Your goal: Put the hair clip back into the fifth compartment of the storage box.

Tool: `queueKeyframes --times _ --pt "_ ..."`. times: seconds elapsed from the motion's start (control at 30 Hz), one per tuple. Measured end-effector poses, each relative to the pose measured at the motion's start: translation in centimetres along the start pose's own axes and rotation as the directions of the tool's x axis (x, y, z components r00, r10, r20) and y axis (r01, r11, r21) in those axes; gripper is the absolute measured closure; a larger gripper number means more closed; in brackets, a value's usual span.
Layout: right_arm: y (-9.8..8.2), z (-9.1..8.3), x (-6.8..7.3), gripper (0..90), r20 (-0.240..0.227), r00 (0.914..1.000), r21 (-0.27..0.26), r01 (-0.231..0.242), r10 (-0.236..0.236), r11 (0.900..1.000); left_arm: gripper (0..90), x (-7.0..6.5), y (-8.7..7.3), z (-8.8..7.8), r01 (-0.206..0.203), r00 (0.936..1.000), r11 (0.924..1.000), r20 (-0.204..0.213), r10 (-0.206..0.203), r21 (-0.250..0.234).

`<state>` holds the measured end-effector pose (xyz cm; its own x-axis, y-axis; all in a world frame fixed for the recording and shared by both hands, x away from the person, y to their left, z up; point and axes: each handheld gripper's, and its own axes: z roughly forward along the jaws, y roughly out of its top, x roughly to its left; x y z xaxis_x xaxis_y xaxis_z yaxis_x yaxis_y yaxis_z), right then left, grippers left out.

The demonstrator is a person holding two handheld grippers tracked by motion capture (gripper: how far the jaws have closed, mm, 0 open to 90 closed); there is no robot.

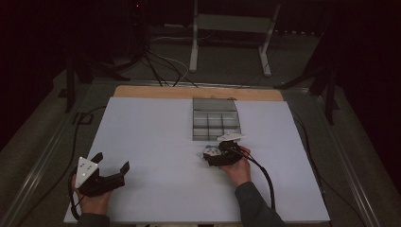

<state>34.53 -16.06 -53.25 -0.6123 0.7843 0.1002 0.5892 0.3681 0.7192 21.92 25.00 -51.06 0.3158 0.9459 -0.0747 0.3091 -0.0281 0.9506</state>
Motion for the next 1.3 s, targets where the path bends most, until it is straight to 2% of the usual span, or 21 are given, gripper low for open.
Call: queueKeyframes --times 0.13,0.17,0.2,0.23,0.3,0.33,0.6,1.3 --pt "-0.2 0.3 0.0 17.0 0.002 1.0 0.029 0.009 -0.009 1.0 0.7 0.0 0.0 0.0 -0.001 1.0 1.0 0.0 0.001 -0.001" --pt "-0.3 0.5 0.1 20.9 0.027 0.9995 0.041 0.016 -0.017 0.999 0.7 0.0 0.0 0.0 -0.001 1.0 1.0 0.0 0.001 0.0" --pt "-0.3 0.4 0.1 25.2 0.032 0.9993 0.041 0.019 -0.021 0.999 0.7 0.0 0.0 0.0 -0.002 1.0 1.0 0.0 0.002 0.0" --pt "-0.2 0.3 0.1 30.6 0.019 0.9996 0.039 0.019 -0.019 0.999 0.7 0.0 0.0 0.0 -0.003 1.0 1.0 0.002 0.003 0.001" --pt "-0.2 0.2 0.1 32.9 0.006 0.9998 0.04 0.021 -0.022 0.999 0.7 0.0 0.0 0.0 -0.003 1.0 1.0 0.003 0.003 0.001" --pt "-0.1 0.2 0.1 35.7 0.006 0.9992 0.044 0.039 -0.039 0.998 0.7 0.0 0.0 0.0 -0.002 1.0 1.0 0.002 0.002 -0.001" --pt "0.1 -0.4 0.3 37.5 0.006 0.9984 0.019 0.056 -0.056 0.998 0.7 0.0 0.0 0.0 -0.004 1.0 1.0 0.001 0.004 0.001" --pt "1.3 -2.4 0.1 37.5 -0.003 0.9986 -0.029 0.052 -0.052 0.998 0.7 0.0 0.0 0.0 -0.003 1.0 1.0 0.0 0.003 0.004"
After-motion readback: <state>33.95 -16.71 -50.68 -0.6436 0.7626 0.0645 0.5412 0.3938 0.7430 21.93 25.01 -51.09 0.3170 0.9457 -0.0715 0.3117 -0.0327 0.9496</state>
